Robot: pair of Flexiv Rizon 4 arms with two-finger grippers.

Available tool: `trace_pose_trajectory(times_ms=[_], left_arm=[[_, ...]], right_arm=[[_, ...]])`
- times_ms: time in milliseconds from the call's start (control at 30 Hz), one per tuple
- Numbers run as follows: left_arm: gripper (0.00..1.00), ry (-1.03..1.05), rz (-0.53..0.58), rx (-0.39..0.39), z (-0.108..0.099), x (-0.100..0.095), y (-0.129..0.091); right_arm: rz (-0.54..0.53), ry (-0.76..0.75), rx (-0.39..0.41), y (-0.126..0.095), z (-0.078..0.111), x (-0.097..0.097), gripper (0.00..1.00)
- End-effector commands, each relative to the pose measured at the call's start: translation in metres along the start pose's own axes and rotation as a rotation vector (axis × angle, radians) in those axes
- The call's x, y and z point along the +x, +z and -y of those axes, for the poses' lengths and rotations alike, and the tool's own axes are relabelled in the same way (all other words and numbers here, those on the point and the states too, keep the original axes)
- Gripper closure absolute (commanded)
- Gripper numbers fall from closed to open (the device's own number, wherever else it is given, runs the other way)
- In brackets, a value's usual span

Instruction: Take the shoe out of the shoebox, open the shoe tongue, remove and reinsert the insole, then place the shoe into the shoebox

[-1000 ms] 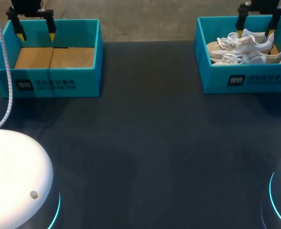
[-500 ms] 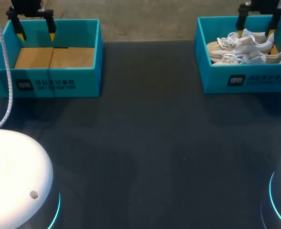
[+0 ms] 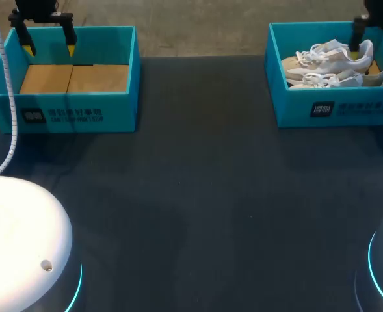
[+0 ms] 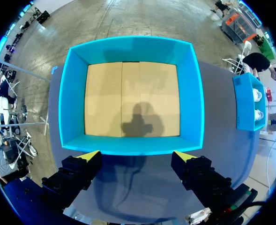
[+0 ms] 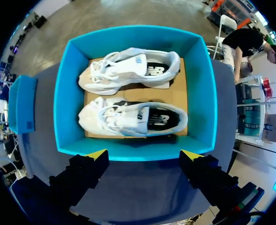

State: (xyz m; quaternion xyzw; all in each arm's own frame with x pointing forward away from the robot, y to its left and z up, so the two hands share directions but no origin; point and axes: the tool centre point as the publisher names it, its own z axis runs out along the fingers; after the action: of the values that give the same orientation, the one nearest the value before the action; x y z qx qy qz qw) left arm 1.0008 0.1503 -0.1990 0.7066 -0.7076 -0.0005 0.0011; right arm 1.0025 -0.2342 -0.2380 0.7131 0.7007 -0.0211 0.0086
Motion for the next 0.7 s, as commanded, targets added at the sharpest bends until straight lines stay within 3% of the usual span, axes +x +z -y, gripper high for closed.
trace_pose_trajectory(times_ms=[33,400,700], left_arm=[[0.0,0.0,0.0,0.0,0.0,0.0,0.0],[0.0,0.0,0.0,0.0,0.0,0.0,0.0],[0.0,0.0,0.0,0.0,0.0,0.0,0.0]], right_arm=[[0.011,0.005,0.008,0.012,-0.006,-0.013,0.0],[0.015,-0.011,0.008,0.037,-0.018,-0.045,0.0],[0.048,-0.051,0.039,0.059,-0.031,-0.058,0.0]])
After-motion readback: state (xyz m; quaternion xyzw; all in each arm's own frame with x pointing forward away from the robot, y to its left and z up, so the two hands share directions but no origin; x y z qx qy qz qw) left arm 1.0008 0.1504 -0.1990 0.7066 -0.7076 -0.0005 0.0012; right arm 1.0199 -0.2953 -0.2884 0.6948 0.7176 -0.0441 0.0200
